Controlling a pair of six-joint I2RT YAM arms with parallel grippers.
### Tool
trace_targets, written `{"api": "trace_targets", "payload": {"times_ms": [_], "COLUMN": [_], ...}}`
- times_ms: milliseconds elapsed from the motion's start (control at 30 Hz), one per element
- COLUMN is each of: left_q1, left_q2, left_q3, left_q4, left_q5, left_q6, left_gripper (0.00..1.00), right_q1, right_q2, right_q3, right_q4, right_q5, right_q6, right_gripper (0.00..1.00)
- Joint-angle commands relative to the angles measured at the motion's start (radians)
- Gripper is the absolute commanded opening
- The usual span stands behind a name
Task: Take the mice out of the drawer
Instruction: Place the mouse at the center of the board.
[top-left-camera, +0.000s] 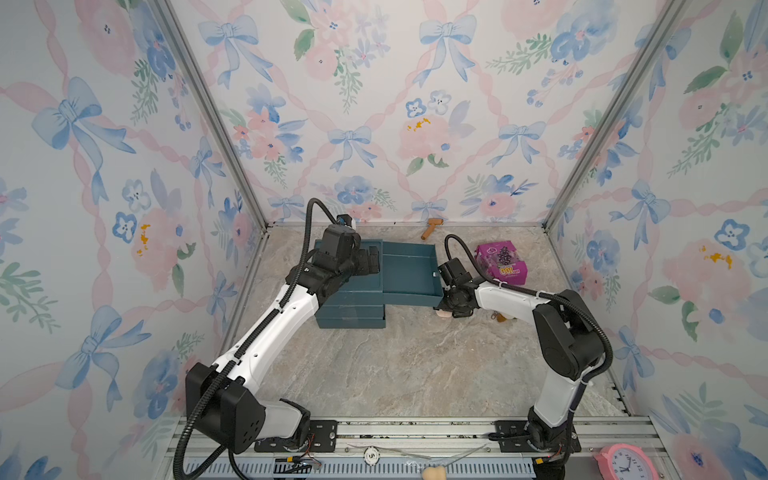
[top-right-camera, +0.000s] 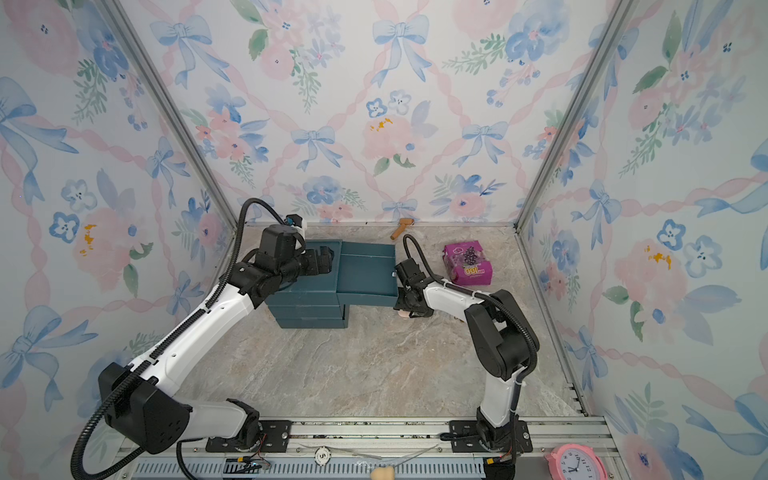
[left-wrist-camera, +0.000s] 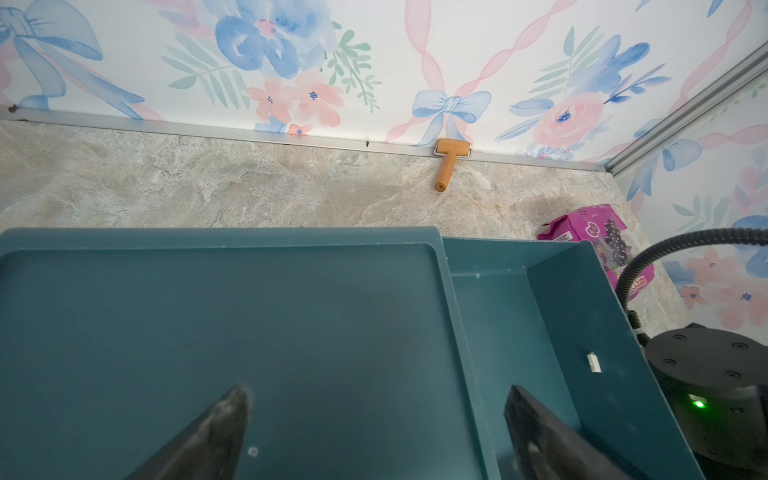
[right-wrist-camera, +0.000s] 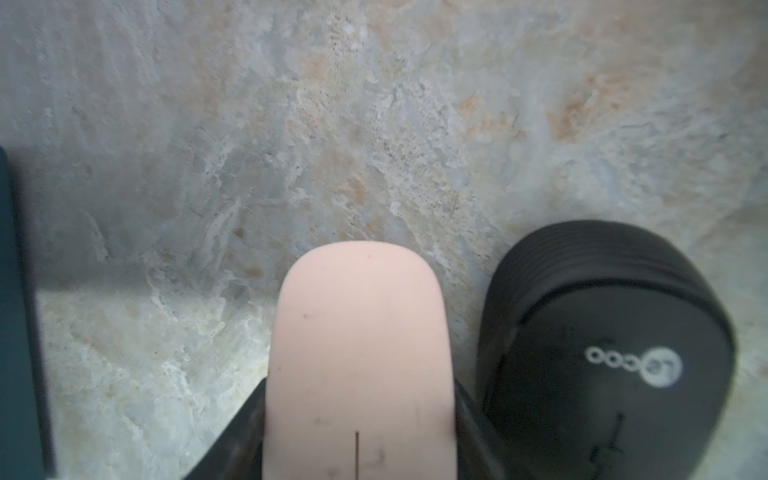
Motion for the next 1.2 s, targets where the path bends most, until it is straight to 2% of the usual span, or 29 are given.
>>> {"api": "trace_targets", "payload": {"times_ms": [0, 133, 567, 733, 833, 967, 1167], "left_q1": [-0.006, -0.007, -0.006, -0.007, -0.005, -0.005, -0.005], "left_q2": [-0.013, -0.021, -0.064, -0.067, -0.072, -0.071, -0.067], "left_q3": [0.012, 0.004, -0.026, -0.026, -0.028, -0.029, -0.021], "left_q4": [0.014, 0.013, 0.013, 0.013, 0.013, 0.013, 0.013], "left_q5": [-0.017, -0.022, -0.047, -0.043, -0.049, -0.051, -0.047], "left_q6": [-0.018, -0.016, -0.013, -0.011, -0.004, 0.001, 0.007], "left_gripper": [0.98, 0.98, 0.98, 0.98, 0.98, 0.98, 0.98], "right_q1": [-0.008, -0.011, -0.011, 0.007, 0.015, 0.018, 0.027], "right_q2": [0.024, 0.042, 0.055, 0.081, 0.09, 0.077, 0.051], "right_q3": [0.035, 0.043, 0.027, 0.058, 0.071, 0.054, 0.069], "right_q4": [0.02, -0.006, -0.032, -0.046, -0.079, -0.072, -0.091], "right_q5": [0.052, 0.101, 0.099, 0.098, 0.112, 0.114, 0.125], "right_q6": [0.011, -0.005, -0.047, -0.067, -0.075, -0.063, -0.04], "right_gripper": [0.43, 0.43, 0.48, 0.53, 0.63, 0.71, 0.74]}}
